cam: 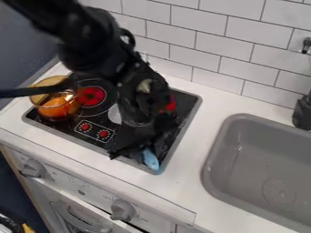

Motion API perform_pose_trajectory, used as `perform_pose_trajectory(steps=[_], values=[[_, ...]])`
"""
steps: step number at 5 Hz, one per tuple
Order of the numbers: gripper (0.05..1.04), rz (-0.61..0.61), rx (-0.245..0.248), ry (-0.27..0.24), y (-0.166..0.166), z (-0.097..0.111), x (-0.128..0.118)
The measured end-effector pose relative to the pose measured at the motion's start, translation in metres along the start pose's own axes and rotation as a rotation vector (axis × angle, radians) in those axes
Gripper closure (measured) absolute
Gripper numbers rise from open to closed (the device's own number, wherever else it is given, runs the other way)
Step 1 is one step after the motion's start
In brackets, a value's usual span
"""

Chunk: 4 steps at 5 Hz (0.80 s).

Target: Put the spoon on top of the burner

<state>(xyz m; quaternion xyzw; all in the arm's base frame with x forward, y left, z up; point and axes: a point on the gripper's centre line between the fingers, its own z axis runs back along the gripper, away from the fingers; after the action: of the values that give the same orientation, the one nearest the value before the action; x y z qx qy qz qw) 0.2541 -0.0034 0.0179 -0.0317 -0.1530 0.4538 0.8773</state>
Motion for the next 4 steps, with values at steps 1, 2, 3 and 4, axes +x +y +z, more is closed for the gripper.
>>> perform_pose_trajectory(steps=[1,2,3,4], values=[[0.756,-0.104,-0.064,0.082,-0.012,0.003,-0.003],[0.756,-0.227,-0.121,0.2,-0.029,0.002,-0.01],[0.756,-0.319,-0.122,0.258,-0.045,-0.002,-0.019],[0.756,-0.384,-0.136,0.318,-0.06,-0.007,-0.033]])
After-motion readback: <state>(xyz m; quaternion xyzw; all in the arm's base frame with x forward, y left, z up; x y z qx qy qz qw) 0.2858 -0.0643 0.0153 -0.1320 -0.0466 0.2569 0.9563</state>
